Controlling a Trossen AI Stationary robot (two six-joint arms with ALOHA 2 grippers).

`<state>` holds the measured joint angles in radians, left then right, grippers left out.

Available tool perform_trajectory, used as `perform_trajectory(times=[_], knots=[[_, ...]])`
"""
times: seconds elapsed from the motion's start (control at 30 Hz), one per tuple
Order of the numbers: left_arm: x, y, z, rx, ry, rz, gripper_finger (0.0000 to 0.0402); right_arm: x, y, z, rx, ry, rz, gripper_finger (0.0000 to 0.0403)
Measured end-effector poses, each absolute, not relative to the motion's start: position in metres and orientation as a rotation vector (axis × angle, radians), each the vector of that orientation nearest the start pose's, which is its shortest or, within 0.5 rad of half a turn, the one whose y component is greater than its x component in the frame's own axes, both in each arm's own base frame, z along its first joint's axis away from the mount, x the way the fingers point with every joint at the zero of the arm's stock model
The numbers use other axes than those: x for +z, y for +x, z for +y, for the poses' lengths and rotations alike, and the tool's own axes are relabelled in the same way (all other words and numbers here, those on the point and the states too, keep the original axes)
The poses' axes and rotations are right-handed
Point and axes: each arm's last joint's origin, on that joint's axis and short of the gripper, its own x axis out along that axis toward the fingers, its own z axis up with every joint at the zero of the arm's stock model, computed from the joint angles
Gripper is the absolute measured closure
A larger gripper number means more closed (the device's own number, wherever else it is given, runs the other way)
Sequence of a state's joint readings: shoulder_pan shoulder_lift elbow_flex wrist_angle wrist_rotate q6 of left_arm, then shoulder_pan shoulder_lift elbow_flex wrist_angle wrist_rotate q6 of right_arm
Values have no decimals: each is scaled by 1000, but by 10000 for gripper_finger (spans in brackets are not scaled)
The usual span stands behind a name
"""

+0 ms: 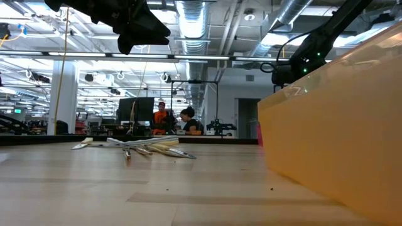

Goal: Sort silverware by color (type)
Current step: Put the blue patterned knife into the red bin, then put the gold knife into the blue bin

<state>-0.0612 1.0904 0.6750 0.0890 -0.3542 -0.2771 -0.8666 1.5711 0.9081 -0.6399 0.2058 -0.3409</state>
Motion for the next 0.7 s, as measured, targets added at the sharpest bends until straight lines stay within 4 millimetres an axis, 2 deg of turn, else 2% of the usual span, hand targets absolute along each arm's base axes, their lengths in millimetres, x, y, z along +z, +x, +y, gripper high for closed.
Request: perform_trajectory(times=[0.37,0.7], knots=[[263,236,-4,333,-203,278,285,171,175,-214,-677,181,1399,346],[263,236,-4,333,-201,282,285,171,175,-213,-673,204,1382,258]])
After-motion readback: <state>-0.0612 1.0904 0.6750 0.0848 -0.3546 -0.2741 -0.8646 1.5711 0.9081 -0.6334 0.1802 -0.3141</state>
